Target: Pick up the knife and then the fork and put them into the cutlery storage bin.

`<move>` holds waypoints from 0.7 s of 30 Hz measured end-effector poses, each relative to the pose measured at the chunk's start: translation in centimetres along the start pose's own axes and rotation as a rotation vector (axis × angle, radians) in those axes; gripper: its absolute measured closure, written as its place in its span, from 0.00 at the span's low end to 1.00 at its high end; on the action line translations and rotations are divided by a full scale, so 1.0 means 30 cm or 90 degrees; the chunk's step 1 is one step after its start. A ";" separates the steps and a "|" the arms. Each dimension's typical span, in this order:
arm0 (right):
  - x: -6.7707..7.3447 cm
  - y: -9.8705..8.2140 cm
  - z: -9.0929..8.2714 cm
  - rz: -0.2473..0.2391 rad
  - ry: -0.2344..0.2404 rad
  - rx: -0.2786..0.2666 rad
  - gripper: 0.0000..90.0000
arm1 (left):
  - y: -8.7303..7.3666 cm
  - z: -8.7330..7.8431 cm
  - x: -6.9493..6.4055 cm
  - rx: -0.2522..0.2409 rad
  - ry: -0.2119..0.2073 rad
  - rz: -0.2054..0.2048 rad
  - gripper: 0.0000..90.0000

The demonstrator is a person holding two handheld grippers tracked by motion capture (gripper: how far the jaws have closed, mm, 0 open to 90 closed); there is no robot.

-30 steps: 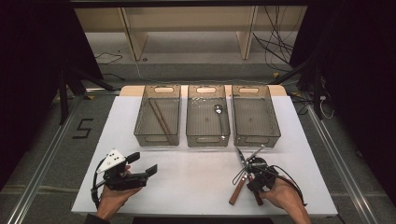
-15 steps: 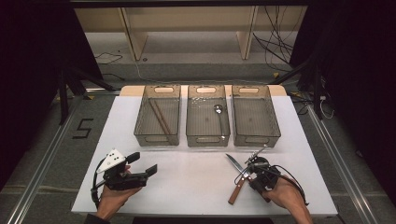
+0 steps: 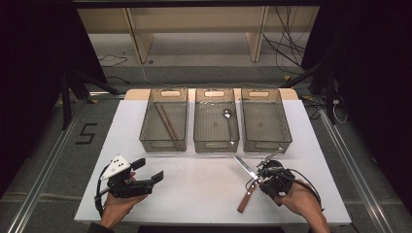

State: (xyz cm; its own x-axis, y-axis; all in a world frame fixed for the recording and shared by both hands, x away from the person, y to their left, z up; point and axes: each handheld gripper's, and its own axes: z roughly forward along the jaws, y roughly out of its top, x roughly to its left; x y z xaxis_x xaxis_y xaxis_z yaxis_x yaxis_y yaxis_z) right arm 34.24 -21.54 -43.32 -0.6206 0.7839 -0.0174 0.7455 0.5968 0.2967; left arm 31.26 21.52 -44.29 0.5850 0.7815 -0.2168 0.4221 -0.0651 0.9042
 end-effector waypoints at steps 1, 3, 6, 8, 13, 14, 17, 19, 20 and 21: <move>0.000 0.002 -0.008 0.001 0.001 -0.006 0.86 | 0.000 0.001 0.000 0.000 0.000 0.000 0.13; -0.003 0.004 -0.022 0.001 0.008 -0.019 0.86 | 0.000 0.001 0.000 0.000 0.000 -0.001 0.13; -0.008 0.010 -0.041 -0.002 0.009 -0.037 0.86 | 0.000 0.001 -0.001 0.000 0.000 -0.001 0.13; -0.014 0.015 -0.054 0.002 0.009 -0.049 0.86 | 0.000 0.000 0.000 0.001 0.000 0.000 0.13; -0.029 0.026 -0.080 0.005 0.014 -0.073 0.86 | 0.000 0.000 0.000 -0.001 0.001 -0.001 0.13; -0.032 0.029 -0.084 0.007 0.012 -0.080 0.86 | 0.000 0.000 0.000 -0.001 0.000 -0.001 0.13; -0.049 0.039 -0.098 0.011 0.013 -0.098 0.86 | 0.000 -0.001 0.001 -0.001 0.001 -0.001 0.13; -0.060 0.045 -0.108 0.017 0.013 -0.107 0.86 | 0.000 -0.001 0.001 0.000 0.001 0.000 0.13; -0.064 0.048 -0.112 0.021 0.014 -0.113 0.86 | 0.000 -0.001 0.001 0.000 0.001 -0.001 0.13; -0.067 0.050 -0.116 0.023 0.013 -0.118 0.86 | 0.000 -0.001 0.001 0.000 0.001 -0.001 0.13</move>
State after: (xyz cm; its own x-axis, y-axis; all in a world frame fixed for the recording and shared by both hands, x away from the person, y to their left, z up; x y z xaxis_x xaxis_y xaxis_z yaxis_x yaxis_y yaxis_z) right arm 35.78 -22.82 -39.50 -0.6001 0.7998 0.0147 0.7109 0.5248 0.4682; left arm 31.26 21.56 -44.29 0.5834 0.7824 -0.2179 0.4230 -0.0637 0.9039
